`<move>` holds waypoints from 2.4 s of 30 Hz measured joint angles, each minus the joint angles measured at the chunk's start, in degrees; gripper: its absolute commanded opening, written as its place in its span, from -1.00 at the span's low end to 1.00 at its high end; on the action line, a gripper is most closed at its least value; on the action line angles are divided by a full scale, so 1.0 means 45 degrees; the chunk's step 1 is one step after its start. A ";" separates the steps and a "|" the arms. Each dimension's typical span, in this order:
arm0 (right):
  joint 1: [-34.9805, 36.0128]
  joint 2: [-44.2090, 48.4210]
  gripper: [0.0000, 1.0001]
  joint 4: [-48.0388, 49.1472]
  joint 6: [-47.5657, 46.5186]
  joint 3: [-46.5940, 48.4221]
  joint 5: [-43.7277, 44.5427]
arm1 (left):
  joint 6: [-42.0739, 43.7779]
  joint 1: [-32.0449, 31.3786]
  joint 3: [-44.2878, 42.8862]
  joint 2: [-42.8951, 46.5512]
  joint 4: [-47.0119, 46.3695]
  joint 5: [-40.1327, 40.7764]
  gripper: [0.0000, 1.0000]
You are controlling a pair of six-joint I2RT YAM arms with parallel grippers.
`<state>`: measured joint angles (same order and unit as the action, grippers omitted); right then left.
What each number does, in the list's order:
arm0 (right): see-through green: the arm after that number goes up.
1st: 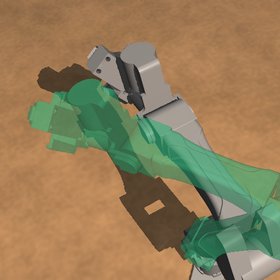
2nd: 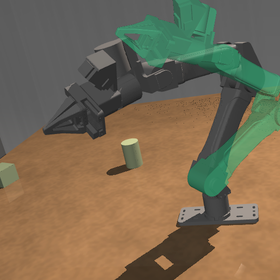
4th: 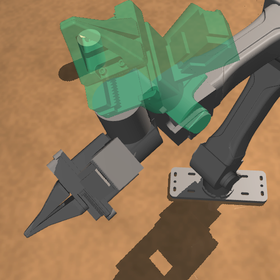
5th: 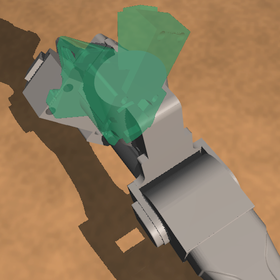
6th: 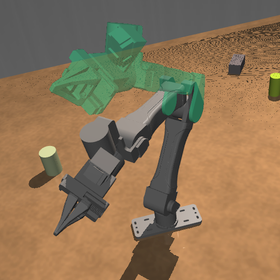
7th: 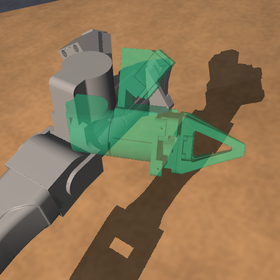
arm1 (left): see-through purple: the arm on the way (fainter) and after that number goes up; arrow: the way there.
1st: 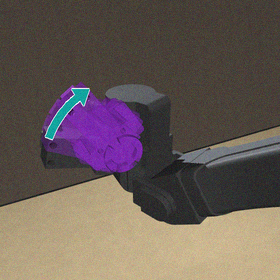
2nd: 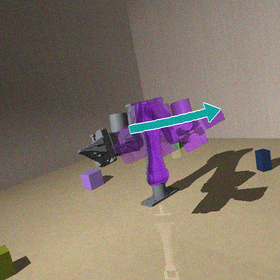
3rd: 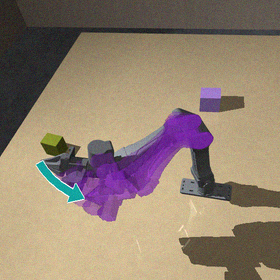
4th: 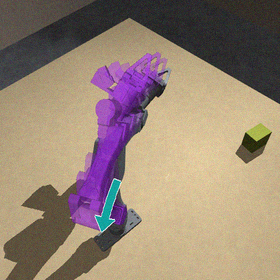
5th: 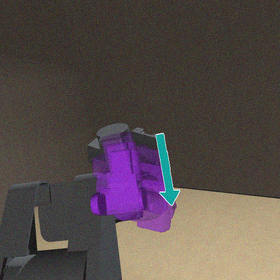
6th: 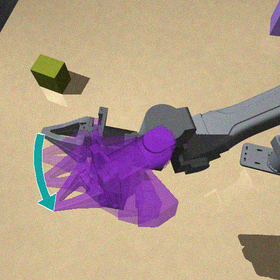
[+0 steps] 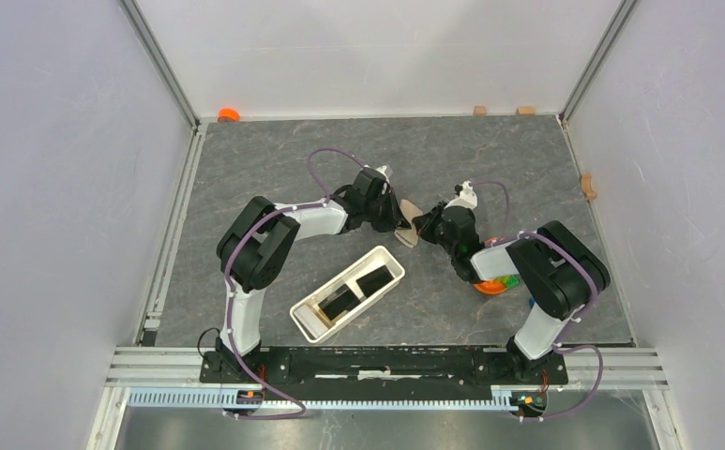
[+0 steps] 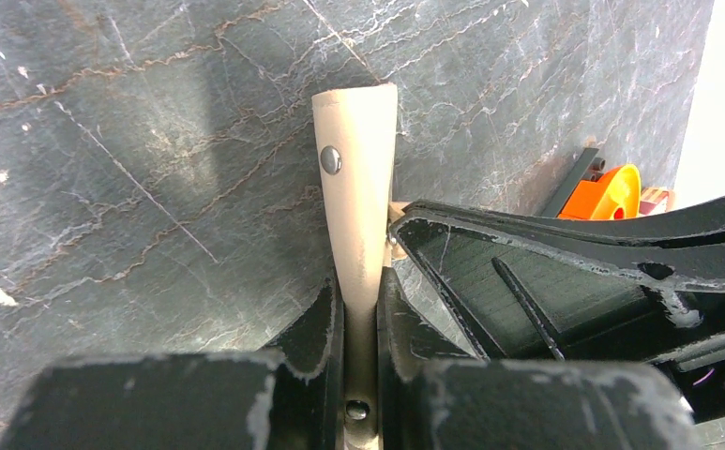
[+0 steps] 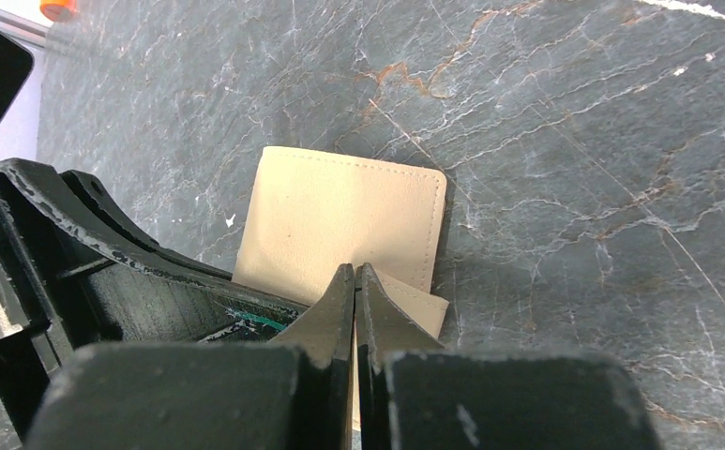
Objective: Put the credit cards into the card holder
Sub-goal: Close the card holder at the center of the board.
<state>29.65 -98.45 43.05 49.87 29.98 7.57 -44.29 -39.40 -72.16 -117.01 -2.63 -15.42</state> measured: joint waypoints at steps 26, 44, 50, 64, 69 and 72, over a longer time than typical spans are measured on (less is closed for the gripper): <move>0.0806 -0.1054 -1.00 0.2914 0.1744 -0.0957 0.1885 | -0.0525 0.0316 0.0015 -0.0170 -0.0092 -0.0651 -0.96; 0.1112 -0.1705 -1.00 0.4036 0.2642 -0.1302 0.2618 | -0.0631 0.0447 0.0058 -0.0228 -0.0160 -0.0986 -0.95; 0.1127 -0.1938 -1.00 0.4371 0.2686 -0.1297 0.2637 | -0.0631 0.0466 0.0058 -0.0248 -0.0165 -0.1030 -0.96; 0.1268 -0.2608 -1.00 0.5445 0.3060 -0.1331 0.2895 | -0.0612 0.0563 0.0053 -0.0282 -0.0146 -0.1190 -0.96; 0.1292 -0.2754 -1.00 0.5639 0.3191 -0.1331 0.2929 | -0.0534 0.0578 0.0053 -0.0296 -0.0131 -0.1214 -0.96; 0.1316 -0.2754 -1.00 0.5634 0.3196 -0.1331 0.2973 | -0.0423 0.0578 0.0044 -0.0296 -0.0112 -0.1214 -0.96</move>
<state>35.57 -110.85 68.40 64.25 23.99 20.95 -46.19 -36.80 -71.96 -118.34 -3.14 -20.88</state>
